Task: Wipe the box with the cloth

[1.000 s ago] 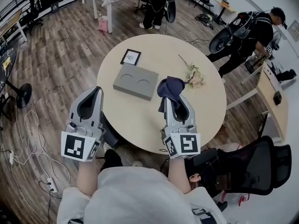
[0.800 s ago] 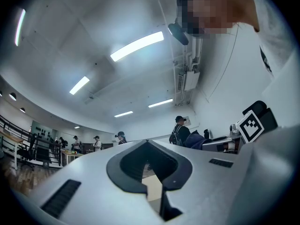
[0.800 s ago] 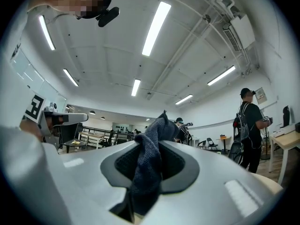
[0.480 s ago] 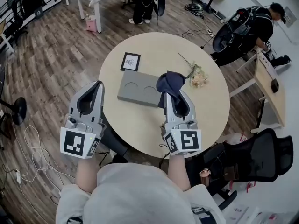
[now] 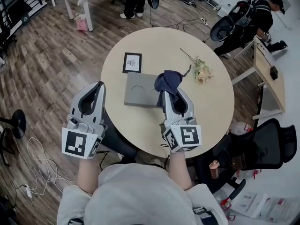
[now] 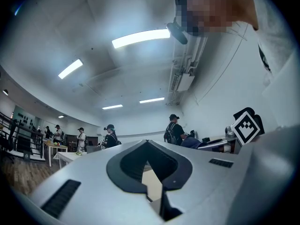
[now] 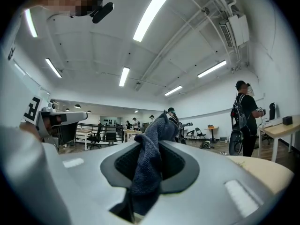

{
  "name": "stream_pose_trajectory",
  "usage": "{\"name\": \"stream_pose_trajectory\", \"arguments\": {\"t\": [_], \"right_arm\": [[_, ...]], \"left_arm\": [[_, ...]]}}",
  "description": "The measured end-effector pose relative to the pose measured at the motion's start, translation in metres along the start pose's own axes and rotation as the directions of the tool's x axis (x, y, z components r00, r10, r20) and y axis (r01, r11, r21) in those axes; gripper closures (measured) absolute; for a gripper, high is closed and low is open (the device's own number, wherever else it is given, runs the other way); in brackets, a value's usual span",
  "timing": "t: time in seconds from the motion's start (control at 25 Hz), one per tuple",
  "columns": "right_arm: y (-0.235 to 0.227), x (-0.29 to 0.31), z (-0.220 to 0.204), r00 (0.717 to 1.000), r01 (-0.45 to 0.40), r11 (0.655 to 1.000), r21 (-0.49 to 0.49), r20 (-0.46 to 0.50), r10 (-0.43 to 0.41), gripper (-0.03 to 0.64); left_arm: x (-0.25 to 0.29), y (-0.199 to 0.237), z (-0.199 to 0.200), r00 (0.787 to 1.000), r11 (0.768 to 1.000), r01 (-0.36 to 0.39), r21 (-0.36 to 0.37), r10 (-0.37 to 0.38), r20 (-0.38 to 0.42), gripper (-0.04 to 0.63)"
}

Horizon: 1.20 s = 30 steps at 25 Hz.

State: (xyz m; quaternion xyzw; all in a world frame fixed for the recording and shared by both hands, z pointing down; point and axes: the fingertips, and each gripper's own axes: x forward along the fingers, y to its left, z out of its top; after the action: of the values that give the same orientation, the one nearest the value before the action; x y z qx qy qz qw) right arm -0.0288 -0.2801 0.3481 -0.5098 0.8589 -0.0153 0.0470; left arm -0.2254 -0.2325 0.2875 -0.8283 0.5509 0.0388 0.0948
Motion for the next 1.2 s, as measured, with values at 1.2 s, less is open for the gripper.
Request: {"name": "stream_pose_trajectory", "arguments": {"t": [1.2], "right_arm": [[0.035,0.177,-0.25,0.773,0.05,0.986,0.162,-0.631,0.065,0.503]], "left_arm": [[-0.015,0.069,-0.097,0.988,0.988,-0.004,-0.153,-0.02,-0.153,0.594]]}}
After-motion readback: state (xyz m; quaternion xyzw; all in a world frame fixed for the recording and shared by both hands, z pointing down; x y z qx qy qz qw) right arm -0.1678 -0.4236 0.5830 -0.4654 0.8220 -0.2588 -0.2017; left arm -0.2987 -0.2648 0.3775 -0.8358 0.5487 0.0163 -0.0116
